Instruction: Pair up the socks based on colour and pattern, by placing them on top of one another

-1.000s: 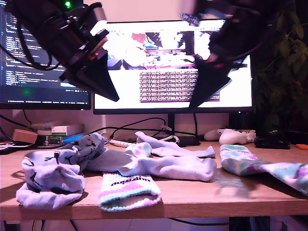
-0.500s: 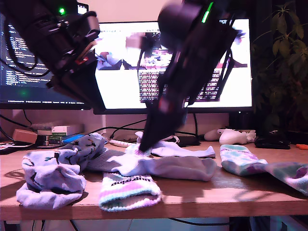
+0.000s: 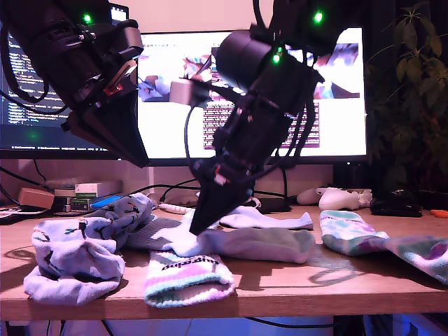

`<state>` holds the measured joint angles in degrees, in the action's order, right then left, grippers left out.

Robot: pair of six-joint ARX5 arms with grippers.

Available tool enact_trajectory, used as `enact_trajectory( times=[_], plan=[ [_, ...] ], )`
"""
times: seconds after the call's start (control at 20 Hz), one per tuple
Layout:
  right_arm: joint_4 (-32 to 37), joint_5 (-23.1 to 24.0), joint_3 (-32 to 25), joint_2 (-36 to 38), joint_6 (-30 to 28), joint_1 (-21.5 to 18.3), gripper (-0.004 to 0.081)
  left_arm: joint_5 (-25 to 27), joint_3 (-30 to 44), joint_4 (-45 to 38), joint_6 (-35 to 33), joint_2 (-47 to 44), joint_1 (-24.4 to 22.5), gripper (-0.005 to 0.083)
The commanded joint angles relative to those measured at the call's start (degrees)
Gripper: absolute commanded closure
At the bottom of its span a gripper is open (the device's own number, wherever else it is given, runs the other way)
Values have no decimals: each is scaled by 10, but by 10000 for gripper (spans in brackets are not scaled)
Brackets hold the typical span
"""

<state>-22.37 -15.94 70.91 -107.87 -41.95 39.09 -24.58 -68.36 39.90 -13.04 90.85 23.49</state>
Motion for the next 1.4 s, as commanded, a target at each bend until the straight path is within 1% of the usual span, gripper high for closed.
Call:
enact_trajectory(
  times=[0.0,0.15,0.2,0.35,0.55,0.8,0.85,0.95,1.05,1.1,1.25,1.35],
  plan=[
    [-2,-2,2,-12,-1,3,518,-2,5,3,-4,6,0,793],
    [-24,-2,18,-12,1,3,458,-2,5,7,-4,6,0,792],
    [-30,-1,22,-12,1,3,452,-2,5,7,-4,6,0,793],
    [-79,4,48,-12,1,2,451,-2,5,6,-4,6,0,792],
    [-100,5,50,-21,-1,-2,452,-2,5,5,-4,6,0,793],
    [-101,15,50,-26,-16,-15,460,-2,5,6,-4,6,0,793],
    [-101,15,50,-26,-16,-17,490,-2,5,6,-4,6,0,792],
    [-103,15,50,-28,-16,-20,579,-2,5,6,-5,6,0,793],
    [-101,15,50,-28,-14,-20,728,-2,5,6,-5,6,0,793],
    [-101,15,50,-28,-10,-20,788,-2,5,6,-5,6,0,793],
    [-100,16,51,-28,41,-21,783,0,5,3,-5,6,0,791],
    [-101,31,51,-26,88,-22,783,11,5,-9,-7,7,0,752]
  ],
)
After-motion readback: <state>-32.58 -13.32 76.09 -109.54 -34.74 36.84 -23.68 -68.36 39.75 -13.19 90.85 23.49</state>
